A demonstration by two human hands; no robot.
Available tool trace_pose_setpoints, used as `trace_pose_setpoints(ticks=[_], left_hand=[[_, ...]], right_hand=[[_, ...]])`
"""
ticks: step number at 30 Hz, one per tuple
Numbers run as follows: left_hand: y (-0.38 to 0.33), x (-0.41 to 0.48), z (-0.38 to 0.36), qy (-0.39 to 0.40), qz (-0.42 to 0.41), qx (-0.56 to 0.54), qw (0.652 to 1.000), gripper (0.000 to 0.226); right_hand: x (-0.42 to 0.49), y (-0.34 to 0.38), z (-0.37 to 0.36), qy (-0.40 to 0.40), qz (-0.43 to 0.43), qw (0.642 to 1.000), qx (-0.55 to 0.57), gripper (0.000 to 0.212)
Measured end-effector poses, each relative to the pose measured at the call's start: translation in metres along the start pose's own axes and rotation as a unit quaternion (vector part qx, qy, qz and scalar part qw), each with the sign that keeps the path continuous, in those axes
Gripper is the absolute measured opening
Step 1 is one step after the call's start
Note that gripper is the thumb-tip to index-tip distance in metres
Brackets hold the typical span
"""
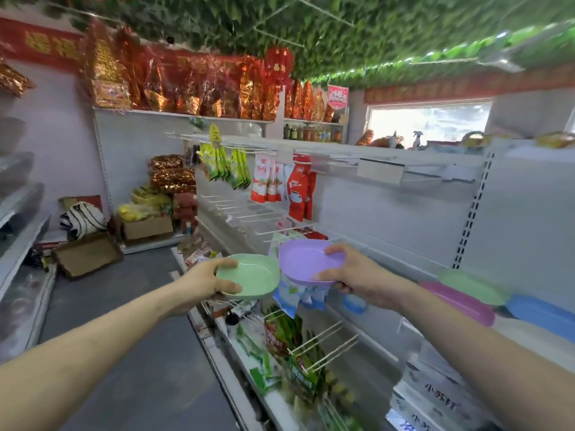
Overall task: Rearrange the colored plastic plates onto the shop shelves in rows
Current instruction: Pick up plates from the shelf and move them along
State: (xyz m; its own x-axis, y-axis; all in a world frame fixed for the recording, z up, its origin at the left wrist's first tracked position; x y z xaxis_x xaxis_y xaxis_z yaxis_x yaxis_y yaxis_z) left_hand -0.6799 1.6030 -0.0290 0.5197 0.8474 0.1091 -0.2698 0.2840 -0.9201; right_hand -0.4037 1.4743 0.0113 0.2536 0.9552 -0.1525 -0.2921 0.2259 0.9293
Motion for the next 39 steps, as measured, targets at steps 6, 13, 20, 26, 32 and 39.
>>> trace_pose_setpoints(ticks=[6,13,20,26,32,39], left_hand=[[-0.017,0.058,-0.030,0.069,-0.033,-0.006,0.997,0.060],[-0.047,0.102,-0.083,0.144,-0.076,-0.035,0.986,0.061],[-0.082,0.113,-0.153,0.206,-0.105,-0.059,0.971,0.058],[-0.112,0.115,-0.218,0.256,-0.129,-0.048,0.957,0.059],[-0.152,0.096,-0.282,0.281,-0.158,-0.032,0.946,0.043],[-0.183,0.073,-0.343,0.327,-0.178,-0.027,0.928,0.042]], right_hand=[[0.003,0.013,0.039,-0.074,-0.012,0.997,0.024,0.067],[-0.021,0.000,0.090,-0.163,-0.029,0.986,0.009,0.065],[-0.078,-0.028,0.158,-0.229,-0.064,0.971,0.009,0.063],[-0.144,-0.054,0.212,-0.295,-0.103,0.950,-0.023,0.061],[-0.214,-0.086,0.255,-0.347,-0.139,0.927,-0.034,0.057],[-0.279,-0.116,0.288,-0.374,-0.161,0.913,-0.026,0.058]])
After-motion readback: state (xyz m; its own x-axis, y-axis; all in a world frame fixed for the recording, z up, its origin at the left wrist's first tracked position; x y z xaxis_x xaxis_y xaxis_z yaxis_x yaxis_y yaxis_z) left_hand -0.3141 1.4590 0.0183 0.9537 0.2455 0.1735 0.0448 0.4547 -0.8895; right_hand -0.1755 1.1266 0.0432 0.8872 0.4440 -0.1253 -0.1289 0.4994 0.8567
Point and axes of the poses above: each hand's wrist, its own x-axis towards the middle knuckle, its own z-axis out of the back of the hand, y = z × x, the point moved 9 cm from there along x, towards the middle knuckle, and after that the axes turned 8 degrees about -z, right-handed, at the moved point
